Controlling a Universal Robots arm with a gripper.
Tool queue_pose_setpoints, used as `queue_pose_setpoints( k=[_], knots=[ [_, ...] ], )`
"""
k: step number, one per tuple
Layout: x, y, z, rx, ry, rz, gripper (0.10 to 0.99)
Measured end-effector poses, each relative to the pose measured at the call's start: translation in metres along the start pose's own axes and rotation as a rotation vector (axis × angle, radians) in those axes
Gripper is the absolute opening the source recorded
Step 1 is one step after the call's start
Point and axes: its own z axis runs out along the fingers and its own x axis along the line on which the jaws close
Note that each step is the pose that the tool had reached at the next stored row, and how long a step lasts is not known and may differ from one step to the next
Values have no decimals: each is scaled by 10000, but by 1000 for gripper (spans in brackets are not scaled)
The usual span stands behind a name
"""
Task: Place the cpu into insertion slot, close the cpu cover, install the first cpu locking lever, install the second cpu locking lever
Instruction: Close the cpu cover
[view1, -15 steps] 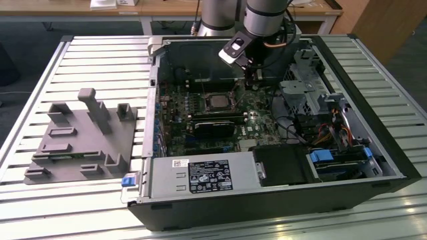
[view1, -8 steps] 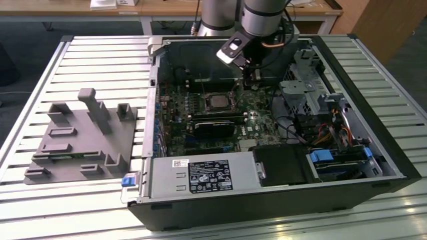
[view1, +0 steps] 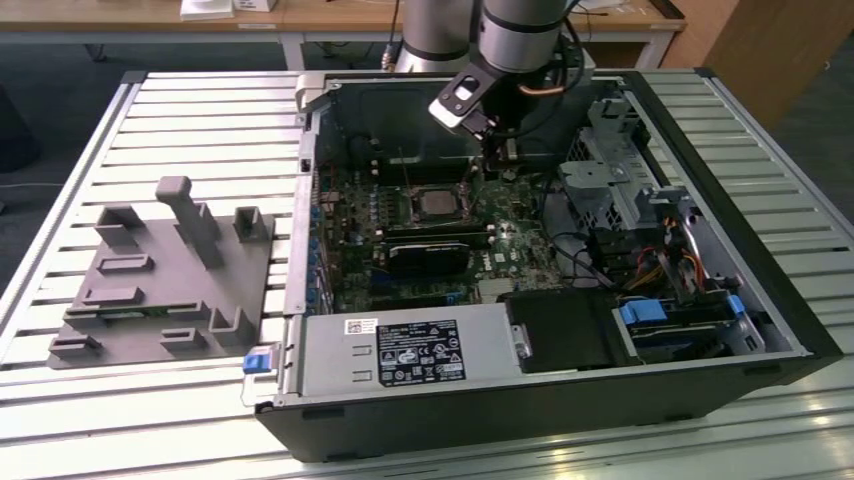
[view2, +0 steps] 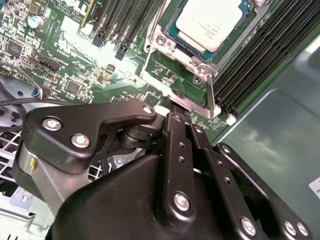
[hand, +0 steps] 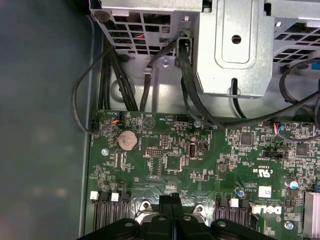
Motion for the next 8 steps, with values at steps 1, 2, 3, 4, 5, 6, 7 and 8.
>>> queue_pose_setpoints(
  k=[1,2,3,4,5,6,7,8],
  knots=[
    [0,-5,0,-1,1,0,114],
    [0,-9,0,-1,1,0,114],
    [1,-13,0,0,1,0,114],
    [1,-16,1,-1,1,0,114],
    [1,-19,1,0,0,0,114],
    [1,-23,1,0,0,-1,114],
    [1,-26,1,0,0,0,114],
    [1,-29,1,0,1,0,114]
  ],
)
